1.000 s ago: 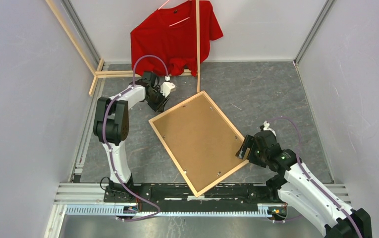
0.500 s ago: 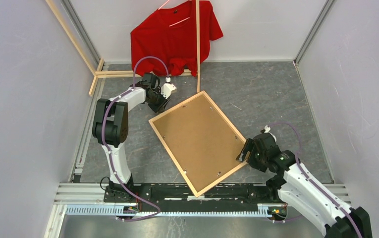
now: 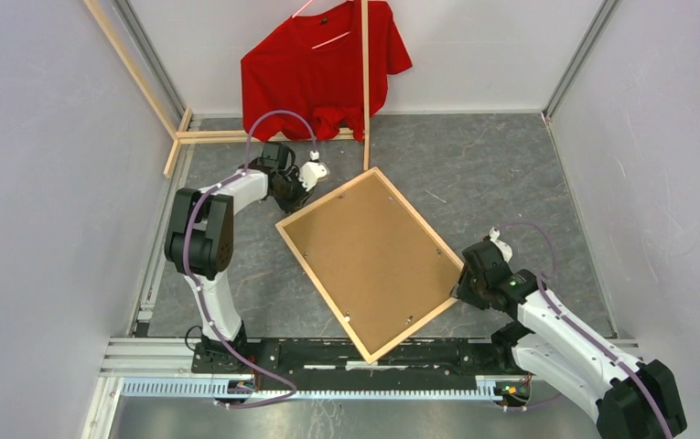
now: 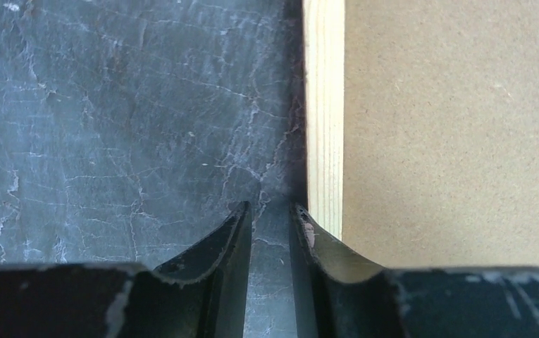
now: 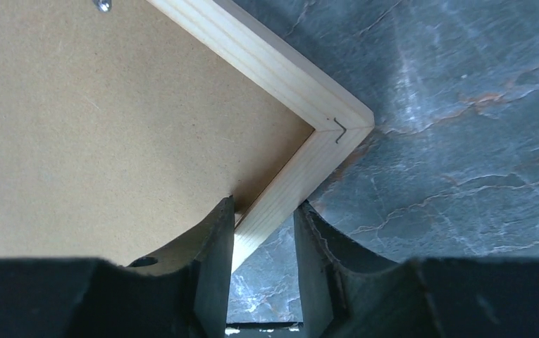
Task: Put the photo into the frame
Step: Adjust the photo frame at the center of the board.
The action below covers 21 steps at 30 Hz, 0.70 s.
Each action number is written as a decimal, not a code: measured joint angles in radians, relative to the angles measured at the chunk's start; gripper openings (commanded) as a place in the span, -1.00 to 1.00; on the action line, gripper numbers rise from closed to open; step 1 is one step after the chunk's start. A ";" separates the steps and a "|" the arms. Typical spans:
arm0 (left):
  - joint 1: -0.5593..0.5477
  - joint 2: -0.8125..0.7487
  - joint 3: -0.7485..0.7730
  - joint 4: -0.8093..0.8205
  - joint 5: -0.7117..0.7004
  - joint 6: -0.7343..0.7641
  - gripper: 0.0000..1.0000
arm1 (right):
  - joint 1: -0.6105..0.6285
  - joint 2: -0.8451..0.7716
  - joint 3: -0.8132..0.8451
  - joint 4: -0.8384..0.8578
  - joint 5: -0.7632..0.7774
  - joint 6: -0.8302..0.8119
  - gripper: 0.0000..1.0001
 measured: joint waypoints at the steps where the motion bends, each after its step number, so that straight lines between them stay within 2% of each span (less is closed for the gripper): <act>1: -0.005 -0.010 -0.017 0.013 -0.002 0.018 -0.33 | 0.000 0.000 0.004 -0.006 0.008 0.002 -0.36; 4: -0.021 -0.035 -0.055 0.026 -0.008 0.050 -0.35 | -0.002 -0.004 0.016 -0.018 0.043 -0.006 -0.66; 5: -0.026 -0.042 -0.064 0.030 -0.009 0.062 -0.37 | -0.002 -0.007 0.020 -0.024 0.051 -0.009 -0.67; 13: -0.061 -0.112 -0.149 0.006 -0.016 0.129 -0.41 | -0.003 -0.100 0.036 -0.084 0.060 -0.011 -0.68; 17: -0.126 -0.170 -0.203 -0.140 0.068 0.140 -0.43 | 0.005 -0.125 0.041 -0.057 0.006 -0.010 -0.68; 21: -0.172 -0.201 -0.230 -0.187 0.007 0.169 -0.44 | 0.005 -0.130 0.041 -0.057 -0.021 -0.015 -0.63</act>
